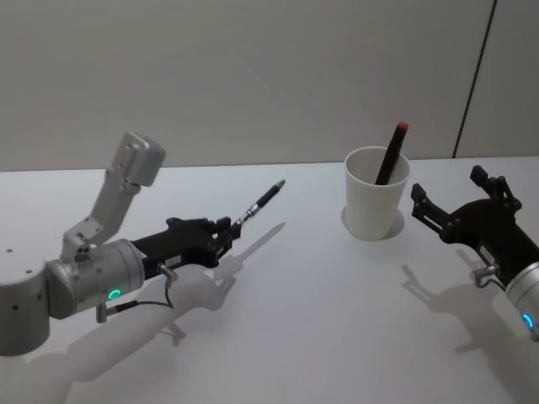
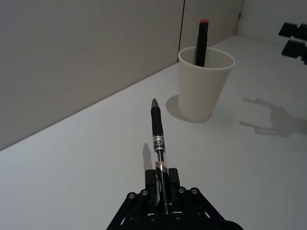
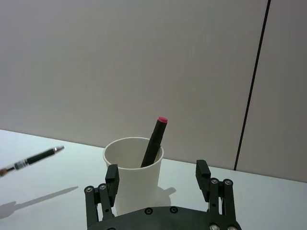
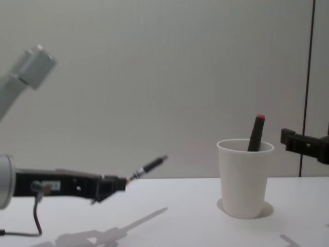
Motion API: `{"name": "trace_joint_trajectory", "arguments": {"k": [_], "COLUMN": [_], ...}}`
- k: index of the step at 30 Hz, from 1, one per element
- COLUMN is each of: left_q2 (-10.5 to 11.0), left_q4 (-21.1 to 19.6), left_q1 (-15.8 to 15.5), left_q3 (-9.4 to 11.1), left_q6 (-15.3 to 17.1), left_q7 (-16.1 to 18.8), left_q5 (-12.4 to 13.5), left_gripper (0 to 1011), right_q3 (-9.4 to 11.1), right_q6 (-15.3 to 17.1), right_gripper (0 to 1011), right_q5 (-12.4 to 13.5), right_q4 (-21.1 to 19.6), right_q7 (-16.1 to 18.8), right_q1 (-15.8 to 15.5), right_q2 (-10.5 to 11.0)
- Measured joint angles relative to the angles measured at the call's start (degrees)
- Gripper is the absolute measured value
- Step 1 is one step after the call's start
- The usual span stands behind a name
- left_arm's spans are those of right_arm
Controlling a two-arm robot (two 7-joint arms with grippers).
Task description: Place the pen into the pen holder.
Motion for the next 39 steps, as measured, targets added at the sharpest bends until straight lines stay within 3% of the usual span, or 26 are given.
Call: {"name": "trace_joint_trajectory", "arguments": {"k": [12, 20, 29, 39], "left_q2": [2.7, 3.7, 3.4, 1.6], "left_q4": [-4.4, -6.5, -7.3, -7.1], "left_q1": [3.1, 4.1, 4.1, 2.7], "left_q3": [-2.3, -2.8, -2.3, -0.6], "left_q6": [-7.6, -10.9, -13.4, -15.2], "left_q7": [1.2, -1.2, -5.5, -11.3], "left_q5": [-7.5, -9.7, -9.7, -7.6], "left_gripper": [161, 161, 161, 161], "right_q3": [0.0, 0.0, 0.0, 0.0], "right_q6": [0.0, 0.0, 0.0, 0.0], "right_gripper": [1002, 1001, 1002, 1001], "right_q5": [0.0, 0.0, 0.0, 0.0], "right_q4": [0.0, 0.0, 0.0, 0.0], "right_q7": [0.0, 0.0, 0.0, 0.0], "right_q1": [0.0, 0.0, 0.0, 0.0], "right_q2": [0.0, 0.0, 0.0, 0.0]}}
